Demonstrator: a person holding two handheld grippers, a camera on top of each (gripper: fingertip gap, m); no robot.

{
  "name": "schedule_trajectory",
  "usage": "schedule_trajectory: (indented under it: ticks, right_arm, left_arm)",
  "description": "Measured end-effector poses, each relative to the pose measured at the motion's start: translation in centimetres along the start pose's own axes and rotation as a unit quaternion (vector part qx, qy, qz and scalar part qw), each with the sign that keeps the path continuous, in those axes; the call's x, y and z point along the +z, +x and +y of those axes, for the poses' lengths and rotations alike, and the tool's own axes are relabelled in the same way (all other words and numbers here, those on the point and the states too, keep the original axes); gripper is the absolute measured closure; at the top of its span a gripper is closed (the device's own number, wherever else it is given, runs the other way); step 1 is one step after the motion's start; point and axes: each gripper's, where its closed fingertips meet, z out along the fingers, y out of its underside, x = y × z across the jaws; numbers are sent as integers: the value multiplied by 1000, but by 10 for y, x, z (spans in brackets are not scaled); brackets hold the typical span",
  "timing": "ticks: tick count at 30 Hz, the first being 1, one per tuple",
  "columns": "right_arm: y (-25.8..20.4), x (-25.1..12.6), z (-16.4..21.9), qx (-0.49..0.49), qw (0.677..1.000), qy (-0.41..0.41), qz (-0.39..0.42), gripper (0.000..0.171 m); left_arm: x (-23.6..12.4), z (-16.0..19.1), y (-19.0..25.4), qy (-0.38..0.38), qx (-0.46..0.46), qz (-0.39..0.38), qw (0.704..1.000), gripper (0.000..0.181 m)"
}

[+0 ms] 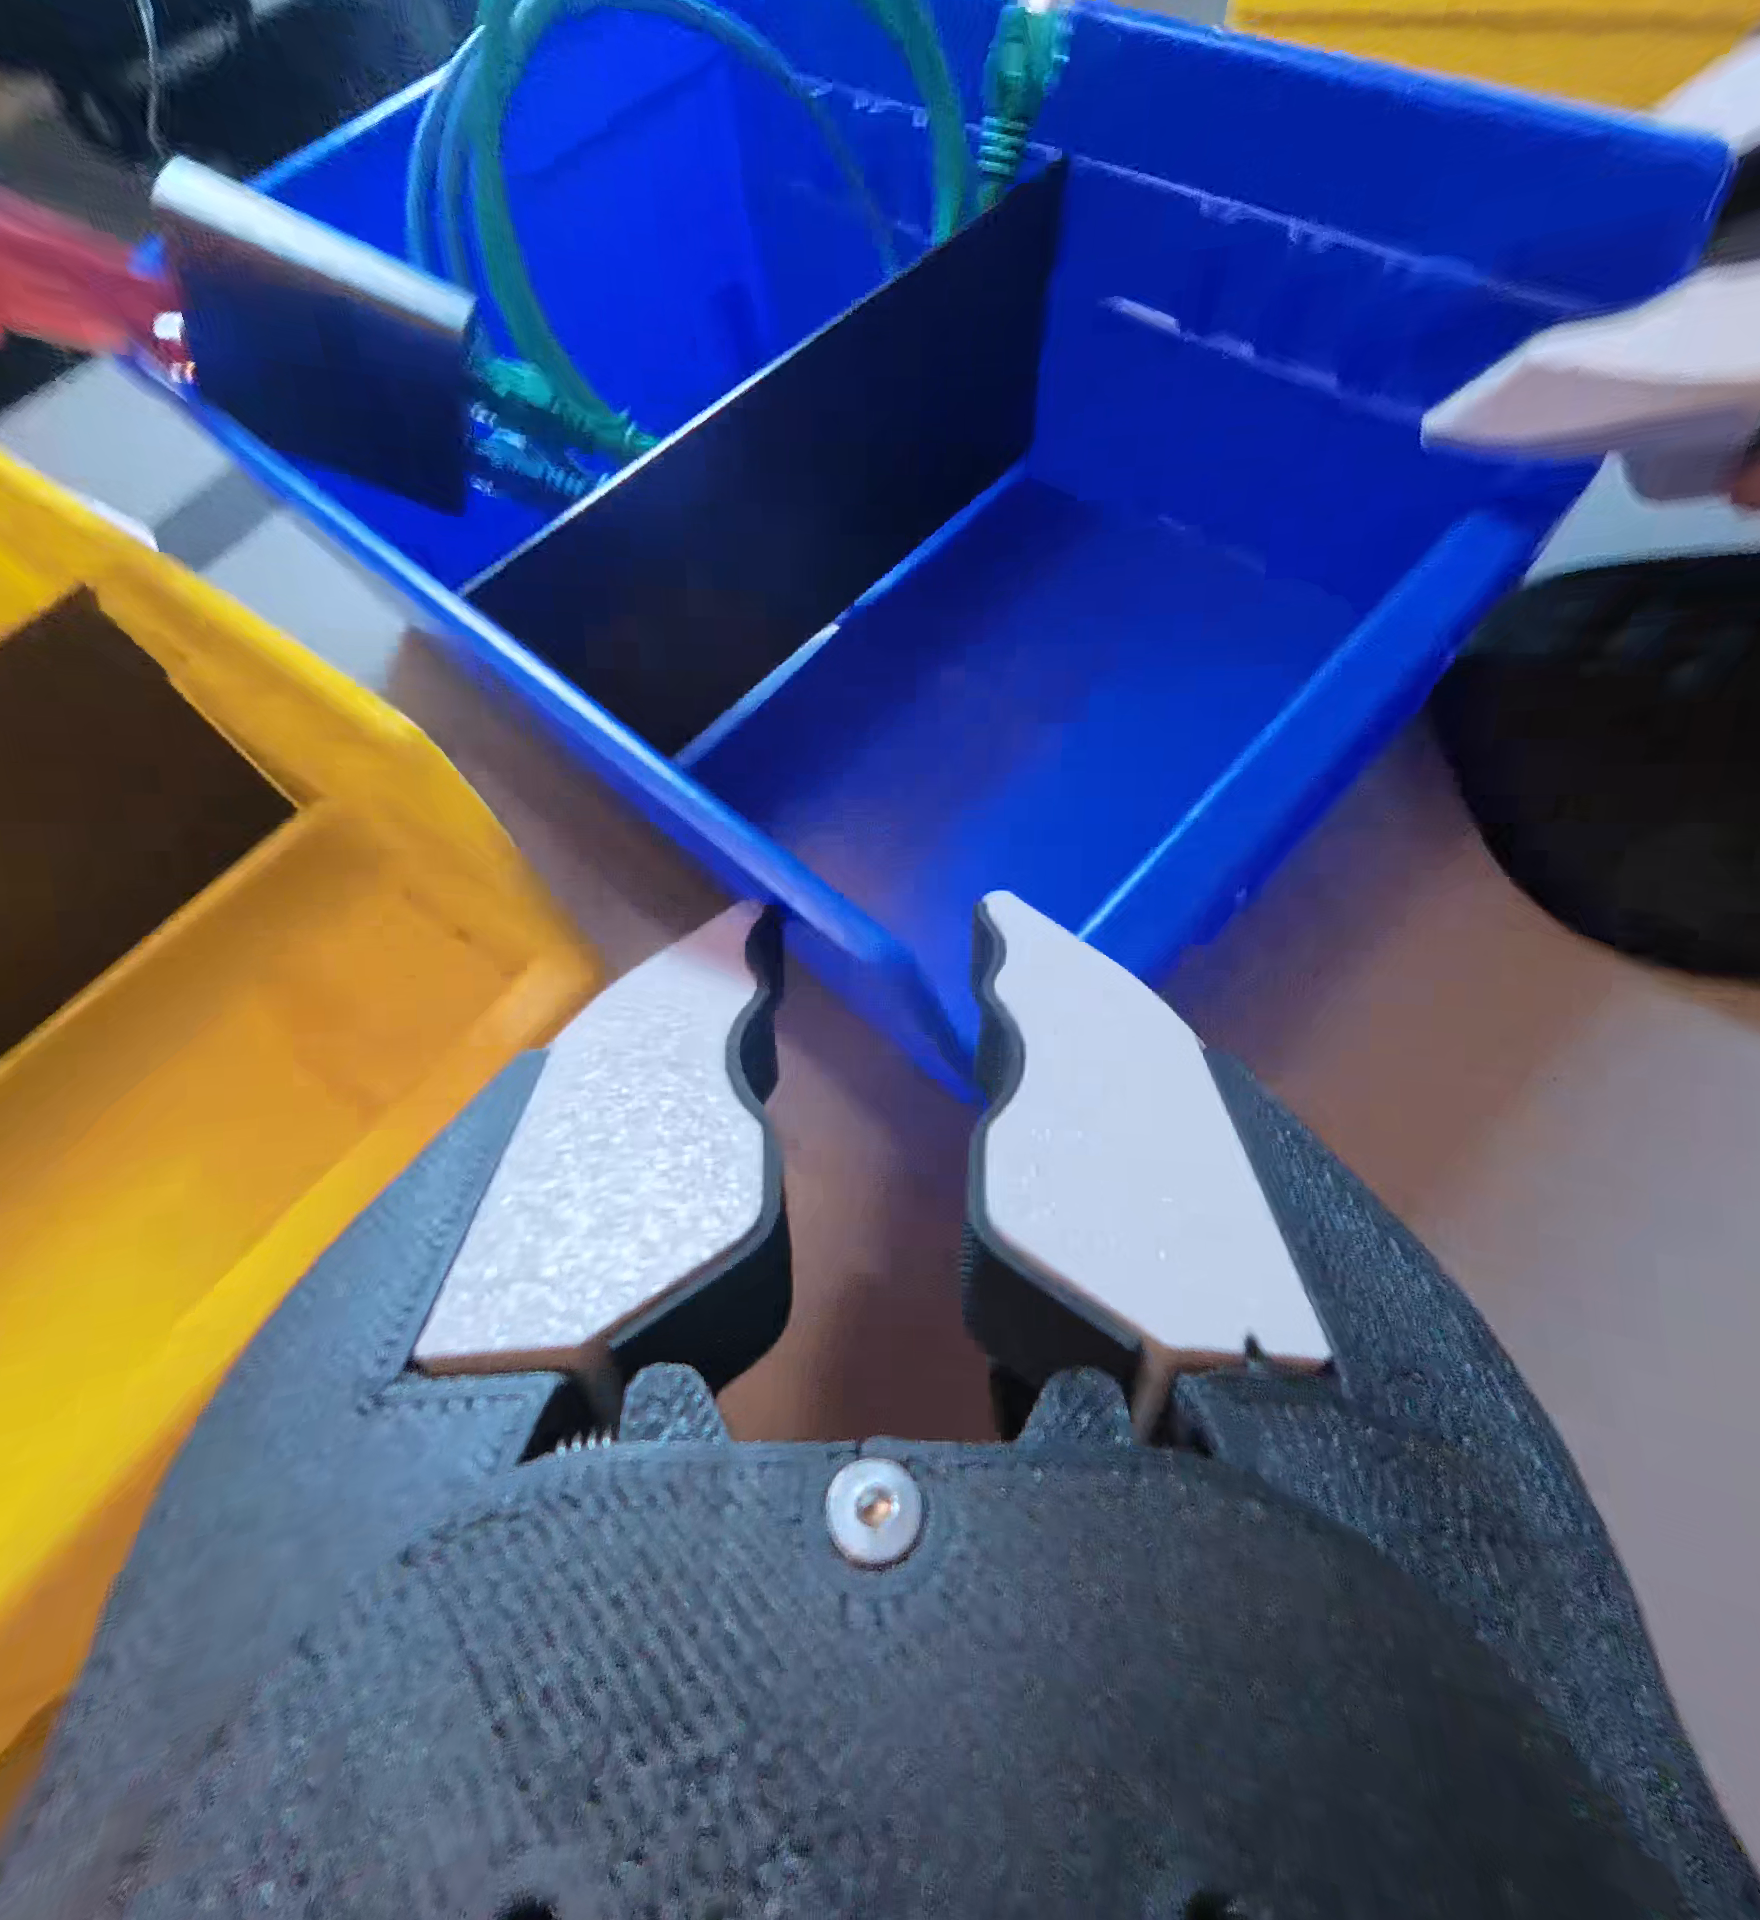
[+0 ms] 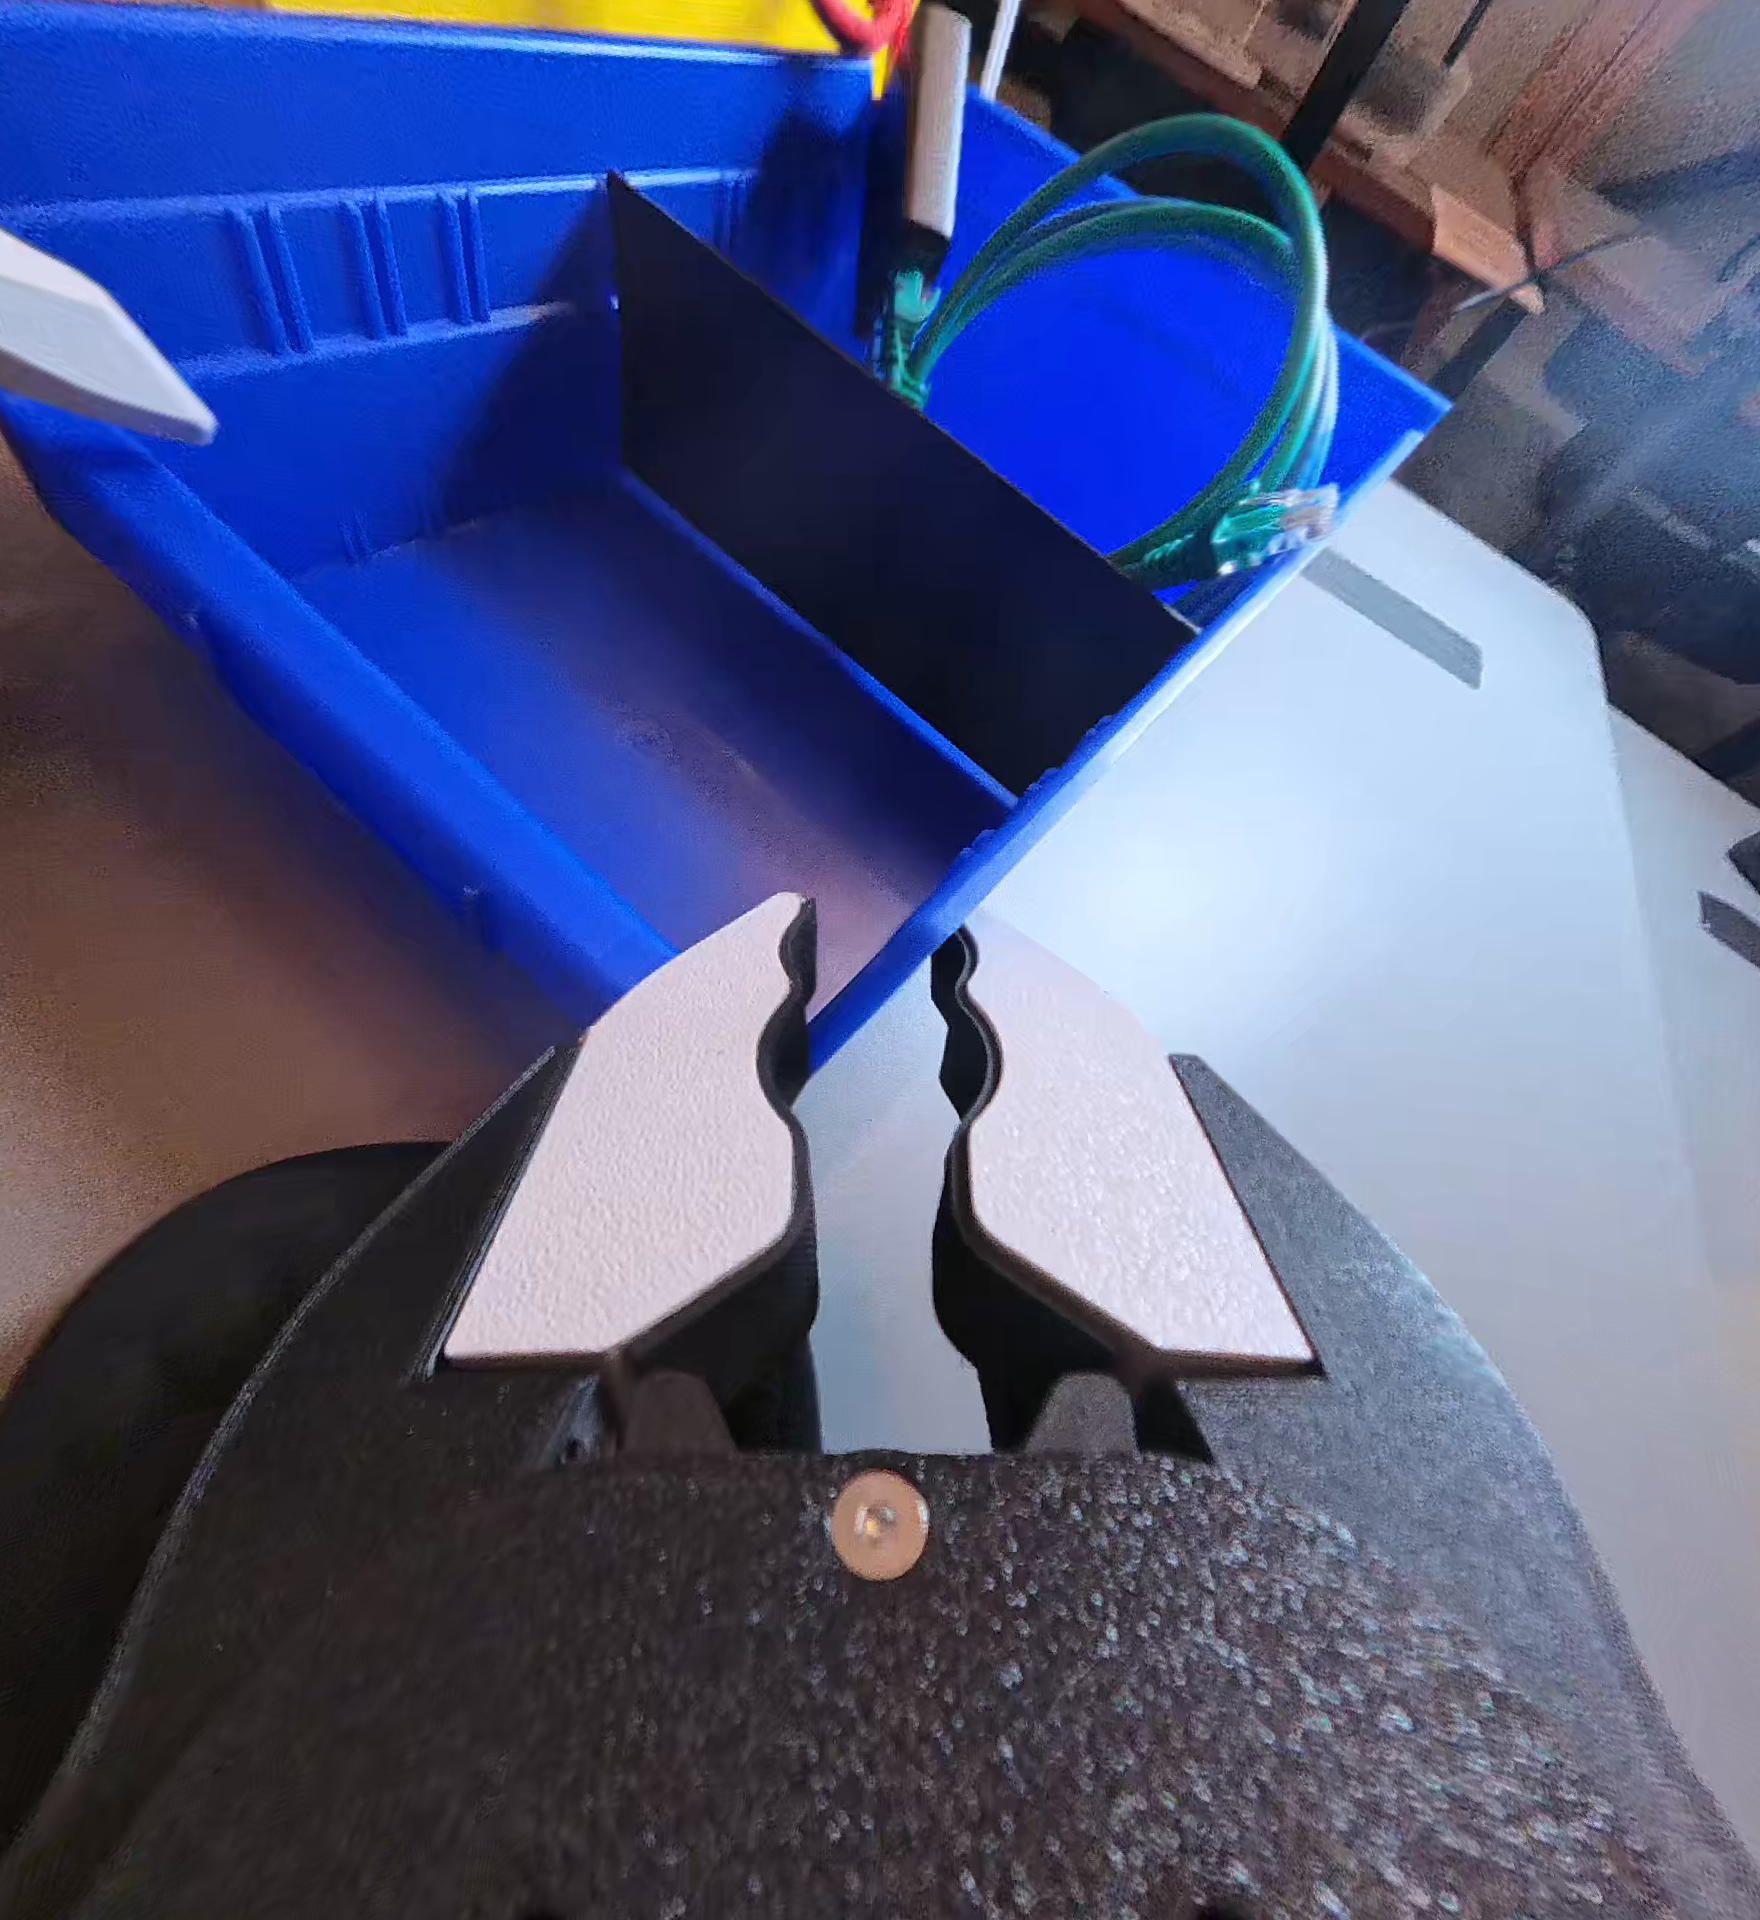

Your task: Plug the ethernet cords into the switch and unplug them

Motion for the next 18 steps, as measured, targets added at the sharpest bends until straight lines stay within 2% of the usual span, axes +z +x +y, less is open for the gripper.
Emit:
schedule_trajectory:
  ticks: [1,4,8,12,15,18]
  right_arm:
    - [-4,-6,-5,3,1000,11,2,150]
    - [-12,-33,-24,-21,998,44,46,155]
    - [-29,-78,-55,-21,991,107,72,157]
    - [-54,-105,-106,-42,983,171,57,158]
    - [-81,-110,-154,-66,971,225,41,158]
    - [-113,-109,-197,-78,960,267,20,158]
  left_arm:
    - [-5,3,1,-1,16,-6,1000,148]
    - [-27,0,13,13,43,-19,999,150]
    - [-76,-25,25,65,87,-46,993,157]
    - [-147,-41,25,99,129,-112,980,157]
    - [-211,-48,15,126,151,-179,964,158]
    - [-264,-45,-2,120,166,-236,950,158]
